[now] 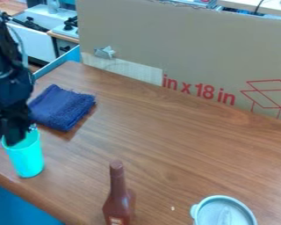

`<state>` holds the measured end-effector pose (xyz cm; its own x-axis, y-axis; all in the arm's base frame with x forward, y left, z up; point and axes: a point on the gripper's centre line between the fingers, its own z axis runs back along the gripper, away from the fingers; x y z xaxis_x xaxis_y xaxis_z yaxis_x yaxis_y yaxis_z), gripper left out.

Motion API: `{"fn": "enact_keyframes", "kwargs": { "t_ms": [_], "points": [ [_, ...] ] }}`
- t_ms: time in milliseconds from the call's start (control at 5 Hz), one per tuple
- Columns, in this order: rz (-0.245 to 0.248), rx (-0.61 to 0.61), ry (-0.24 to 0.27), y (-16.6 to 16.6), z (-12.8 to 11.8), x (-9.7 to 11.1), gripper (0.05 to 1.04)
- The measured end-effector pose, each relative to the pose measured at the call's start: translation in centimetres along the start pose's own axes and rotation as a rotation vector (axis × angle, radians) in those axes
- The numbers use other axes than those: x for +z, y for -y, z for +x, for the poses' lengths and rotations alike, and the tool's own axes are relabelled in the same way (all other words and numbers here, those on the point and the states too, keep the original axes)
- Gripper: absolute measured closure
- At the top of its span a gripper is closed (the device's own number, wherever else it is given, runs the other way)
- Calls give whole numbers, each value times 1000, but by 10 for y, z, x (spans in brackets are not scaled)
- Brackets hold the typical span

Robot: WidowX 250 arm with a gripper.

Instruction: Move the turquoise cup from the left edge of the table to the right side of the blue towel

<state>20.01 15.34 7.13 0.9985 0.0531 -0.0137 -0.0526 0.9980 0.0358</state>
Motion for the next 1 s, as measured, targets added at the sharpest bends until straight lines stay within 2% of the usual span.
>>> {"fn": "enact_keyframes", "kwargs": {
  "t_ms": [200,400,600,800,1000],
  "points": [
    [27,-1,27,8,-1,20,998],
    [11,-41,90,25,16,45,999],
    [-48,-75,137,39,59,58,999],
    [-129,-81,139,50,104,40,999],
    [-133,-111,102,65,137,23,999]
  ]
}}
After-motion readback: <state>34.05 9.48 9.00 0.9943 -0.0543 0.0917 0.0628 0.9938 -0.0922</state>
